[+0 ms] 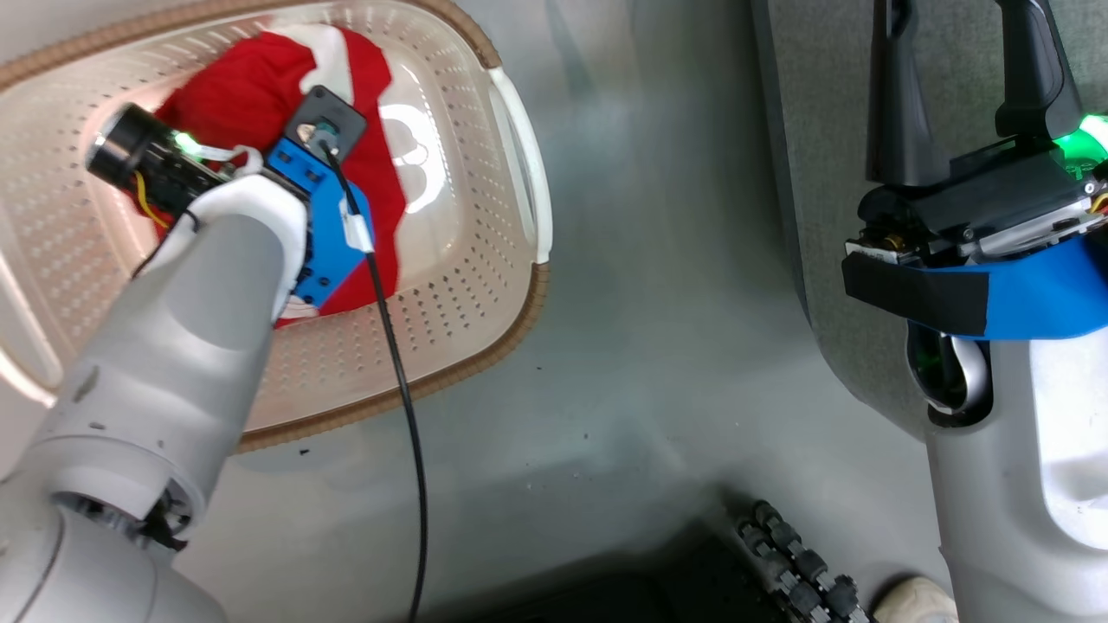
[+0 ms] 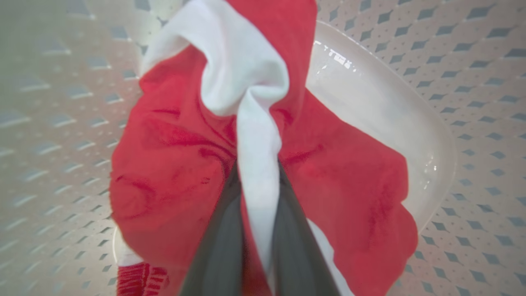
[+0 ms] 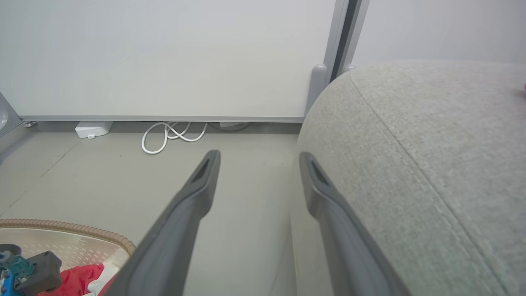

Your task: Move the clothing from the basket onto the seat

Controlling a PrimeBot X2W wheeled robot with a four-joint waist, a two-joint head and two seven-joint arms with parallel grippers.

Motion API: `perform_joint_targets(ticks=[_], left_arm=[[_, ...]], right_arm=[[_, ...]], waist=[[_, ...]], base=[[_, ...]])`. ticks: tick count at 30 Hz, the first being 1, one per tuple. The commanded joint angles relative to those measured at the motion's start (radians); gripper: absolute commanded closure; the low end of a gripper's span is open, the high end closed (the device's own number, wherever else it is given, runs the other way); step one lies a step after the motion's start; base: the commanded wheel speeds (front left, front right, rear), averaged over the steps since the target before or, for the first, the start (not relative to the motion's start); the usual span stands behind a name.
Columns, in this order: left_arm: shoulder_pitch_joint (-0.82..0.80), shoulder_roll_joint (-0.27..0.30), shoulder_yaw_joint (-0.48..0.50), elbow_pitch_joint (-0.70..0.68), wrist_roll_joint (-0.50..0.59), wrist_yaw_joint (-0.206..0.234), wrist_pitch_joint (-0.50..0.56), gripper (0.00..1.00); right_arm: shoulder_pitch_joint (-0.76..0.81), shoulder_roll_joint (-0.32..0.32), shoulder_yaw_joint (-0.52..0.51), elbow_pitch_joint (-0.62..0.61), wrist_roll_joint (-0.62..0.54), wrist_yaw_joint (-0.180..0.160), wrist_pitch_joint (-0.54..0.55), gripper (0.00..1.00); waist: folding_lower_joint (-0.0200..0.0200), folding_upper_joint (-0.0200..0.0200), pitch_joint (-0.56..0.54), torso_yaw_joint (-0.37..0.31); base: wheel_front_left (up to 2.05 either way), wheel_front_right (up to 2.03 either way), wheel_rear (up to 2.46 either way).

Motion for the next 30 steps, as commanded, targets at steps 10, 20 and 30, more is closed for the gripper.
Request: perform_joint_targets(ticks=[10, 20, 30], left_arm=[[0.099, -0.033, 0.01, -0.007, -0.05, -0.035, -0.162, 1.0], [0.164, -0.084, 0.028, -0.031, -0.112, -0.055, -0.265, 1.0], [0.235, -0.096, 0.068, -0.17, -0.148, -0.06, -0.287, 1.0]], right_arm=[[0.03, -0.001, -0.029, 0.027, -0.039, 0.0, -0.001, 0.0], [0.082, -0.006, -0.043, 0.066, -0.06, 0.0, -0.001, 0.0], [0.157, -0.029, -0.07, 0.123, -0.059, 0.0, -0.001, 0.0]], waist=[[0.0, 0.0, -0.136, 0.071], [0.0, 0.0, -0.284, 0.136], [0.0, 0.0, -0.449, 0.191]], base=[[0.0, 0.0, 0.0], [0.0, 0.0, 0.0], [0.0, 0.0, 0.0]])
